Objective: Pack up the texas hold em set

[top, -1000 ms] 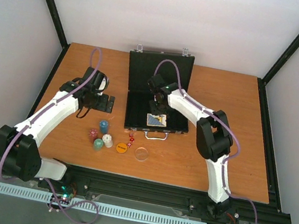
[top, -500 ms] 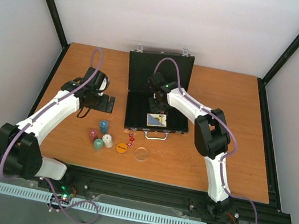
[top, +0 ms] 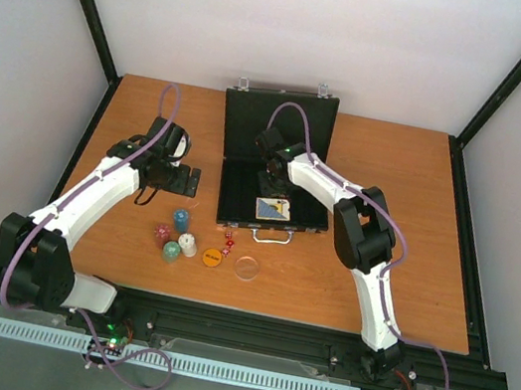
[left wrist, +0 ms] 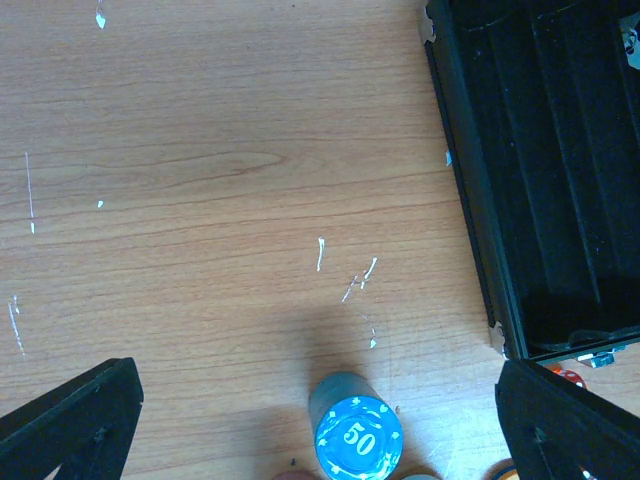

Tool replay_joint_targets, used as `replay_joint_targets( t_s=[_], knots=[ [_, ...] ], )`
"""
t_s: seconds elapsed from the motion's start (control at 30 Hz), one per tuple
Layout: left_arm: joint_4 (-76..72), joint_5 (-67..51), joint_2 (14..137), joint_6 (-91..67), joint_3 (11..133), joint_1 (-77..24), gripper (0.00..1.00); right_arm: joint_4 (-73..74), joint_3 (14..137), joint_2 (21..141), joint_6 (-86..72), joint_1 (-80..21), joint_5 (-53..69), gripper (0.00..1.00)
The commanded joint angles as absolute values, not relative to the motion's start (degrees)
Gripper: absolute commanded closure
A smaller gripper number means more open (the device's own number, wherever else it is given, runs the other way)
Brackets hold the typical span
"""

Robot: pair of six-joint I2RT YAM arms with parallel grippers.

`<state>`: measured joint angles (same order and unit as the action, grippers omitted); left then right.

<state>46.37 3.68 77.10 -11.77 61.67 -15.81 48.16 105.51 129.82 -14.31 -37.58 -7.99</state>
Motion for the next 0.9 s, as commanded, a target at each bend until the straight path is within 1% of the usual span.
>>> replay_joint_targets(
  t_s=[0.0,0.4,0.5,0.63,0.7,0.83,0.87],
  knots=[
    [46.67,4.22,77.25,-12.46,64.08,-16.0,0.0,50.44,106.36,132.32,-15.0,-37.18,-10.18,0.92],
    [46.41,4.31,77.08,-12.57,63.98,-16.04,0.0,51.3,105.7,129.66,-13.29,-37.17,-9.87,0.88],
    [46.41,4.22,77.08,-12.57,63.85,-16.0,0.0,50.97,104.28,128.9,-12.54,-37.22,-8.79,0.83],
    [46.4,4.19,76.82,-12.52,63.64,-15.97,0.0,49.71,102.01,127.16,-12.48,-37.19,-8.09,0.71],
    [46.39,4.23,76.73,-12.56,63.5,-16.0,0.0,49.29,101.19,126.32,-12.4,-37.25,-8.0,0.68],
    [46.21,4.15,76.81,-12.55,63.53,-16.0,0.0,48.8,100.75,124.81,-11.68,-37.25,-7.87,0.65],
    [46.14,4.13,76.8,-12.57,63.54,-16.0,0.0,48.6,100.8,124.43,-11.42,-37.26,-7.76,0.63]
  ],
)
